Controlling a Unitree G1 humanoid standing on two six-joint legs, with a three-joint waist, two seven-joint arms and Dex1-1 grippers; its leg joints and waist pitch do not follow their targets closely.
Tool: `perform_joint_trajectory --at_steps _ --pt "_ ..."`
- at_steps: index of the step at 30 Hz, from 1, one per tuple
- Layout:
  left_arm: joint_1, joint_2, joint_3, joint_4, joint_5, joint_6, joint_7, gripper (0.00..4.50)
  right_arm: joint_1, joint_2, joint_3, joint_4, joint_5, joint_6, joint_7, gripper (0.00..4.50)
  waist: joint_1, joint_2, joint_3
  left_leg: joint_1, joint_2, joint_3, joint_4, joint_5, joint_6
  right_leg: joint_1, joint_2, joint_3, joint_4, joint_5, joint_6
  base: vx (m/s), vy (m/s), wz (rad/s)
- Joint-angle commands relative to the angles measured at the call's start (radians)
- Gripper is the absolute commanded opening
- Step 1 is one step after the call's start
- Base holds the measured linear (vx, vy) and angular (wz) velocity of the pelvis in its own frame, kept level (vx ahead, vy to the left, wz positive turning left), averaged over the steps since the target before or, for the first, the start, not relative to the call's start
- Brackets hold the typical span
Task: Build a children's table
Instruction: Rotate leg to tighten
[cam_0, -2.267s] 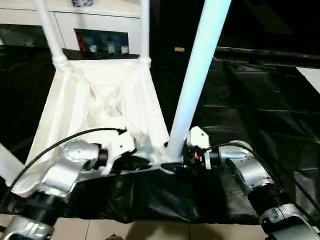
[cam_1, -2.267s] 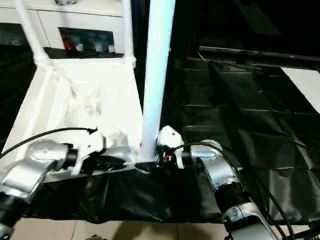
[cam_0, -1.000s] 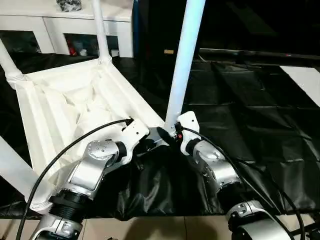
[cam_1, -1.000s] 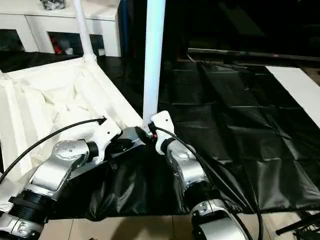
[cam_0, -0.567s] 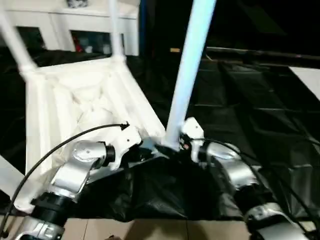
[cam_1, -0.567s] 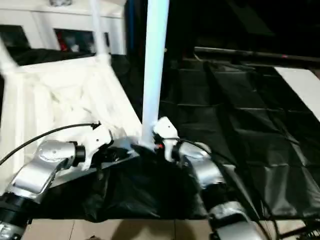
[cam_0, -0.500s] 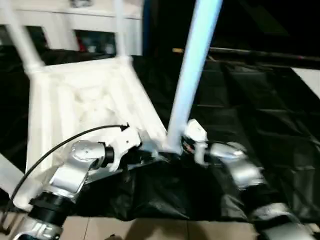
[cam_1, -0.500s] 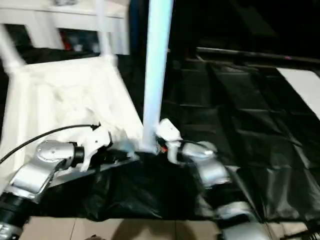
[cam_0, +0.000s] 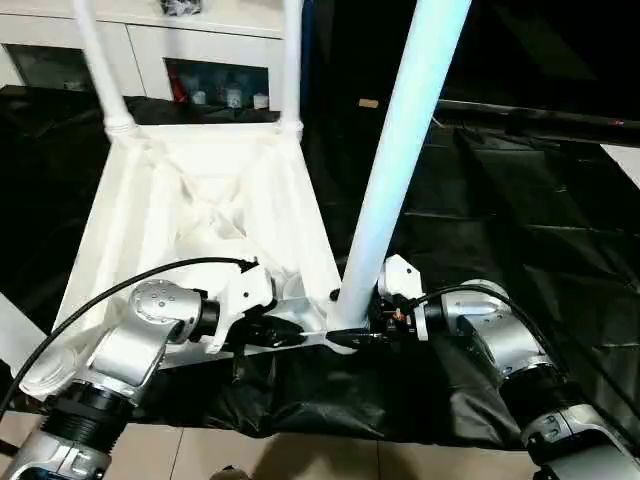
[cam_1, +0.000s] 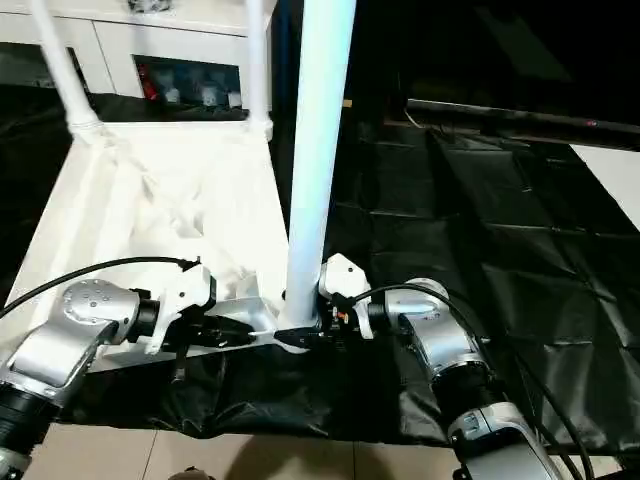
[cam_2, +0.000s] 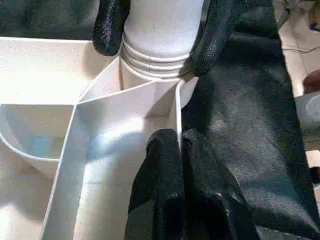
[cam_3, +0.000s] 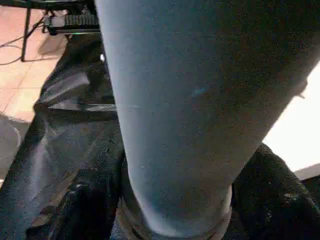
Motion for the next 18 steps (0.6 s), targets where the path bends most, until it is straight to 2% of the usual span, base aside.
perform_joint_trajectory --at_steps 1,7,9,10,11,13,15,16,17,18 --pt "-0.030 -0.019 -0.046 -0.006 -0.017 -0.023 -0.036 0.00 0.013 0.004 0.039 -0.030 0.000 0.011 0.035 2.68 -0.004 0.008 -0.060 0.008 0.027 0.000 -0.061 -0.204 0.031 0.049 -0.059 0.046 -0.063 -0.161 -0.210 0.000 0.000 0.00" --pt "-0.031 -0.021 -0.045 0.003 0.001 -0.028 -0.006 0.00 0.032 0.008 0.042 -0.044 0.000 0.016 0.029 2.61 -0.002 0.011 -0.059 0.008 0.026 0.000 -0.062 -0.215 0.027 0.048 -0.059 0.046 -0.066 -0.169 -0.207 0.000 0.000 0.00" --pt "-0.038 -0.052 -0.036 0.024 0.028 -0.026 0.074 0.00 0.034 0.040 0.018 -0.016 -0.014 0.008 -0.071 2.60 -0.002 0.012 -0.058 0.012 0.027 0.000 -0.063 -0.226 0.023 0.046 -0.059 0.046 -0.068 -0.178 -0.209 0.000 0.000 0.00" --pt "-0.041 -0.066 -0.033 0.032 0.039 -0.026 0.107 0.00 0.032 0.064 0.002 0.006 -0.024 0.010 -0.143 2.60 -0.004 0.013 -0.055 0.013 0.027 0.000 -0.065 -0.243 0.015 0.043 -0.059 0.048 -0.072 -0.204 -0.207 0.000 0.000 0.00" --pt "-0.043 -0.081 -0.029 0.038 0.047 -0.022 0.139 0.00 0.031 0.080 -0.009 0.020 -0.031 0.012 -0.193 2.60 -0.008 0.012 -0.051 0.014 0.024 -0.001 -0.068 -0.277 0.000 0.042 -0.061 0.047 -0.079 -0.274 -0.191 0.000 0.000 0.00" --pt "-0.044 -0.088 -0.028 0.040 0.050 -0.019 0.151 0.00 0.031 0.086 -0.013 0.024 -0.034 0.015 -0.212 2.60 -0.009 0.010 -0.053 0.015 0.023 -0.006 -0.068 -0.302 -0.012 0.045 -0.064 0.045 -0.084 -0.349 -0.166 0.000 0.000 0.00" --pt "-0.057 -0.146 -0.029 0.052 0.071 0.008 0.237 0.00 0.017 0.157 -0.052 0.081 -0.053 0.008 -0.400 2.60 -0.012 0.009 -0.050 0.014 0.024 -0.007 -0.070 -0.321 -0.013 0.040 -0.065 0.046 -0.091 -0.401 -0.144 0.000 0.000 0.00" --pt "-0.064 -0.170 -0.031 0.061 0.083 0.019 0.278 0.00 0.011 0.189 -0.068 0.102 -0.057 0.013 -0.474 2.59 -0.020 0.009 -0.047 0.017 0.023 -0.009 -0.071 -0.338 -0.028 0.033 -0.066 0.045 -0.098 -0.452 -0.129 0.000 0.000 0.00" --pt "-0.066 -0.175 -0.032 0.064 0.086 0.021 0.288 0.00 0.009 0.195 -0.072 0.106 -0.056 0.016 -0.488 2.59 -0.021 0.010 -0.048 0.019 0.022 -0.012 -0.071 -0.347 -0.032 0.034 -0.068 0.043 -0.100 -0.477 -0.121 0.000 0.000 0.00" --pt "-0.067 -0.178 -0.032 0.066 0.088 0.023 0.293 0.00 0.009 0.199 -0.074 0.107 -0.056 0.018 -0.496 2.59 -0.029 0.007 -0.050 0.010 0.021 -0.016 -0.073 -0.346 -0.031 0.041 -0.068 0.039 -0.101 -0.494 -0.104 0.000 0.000 0.00"
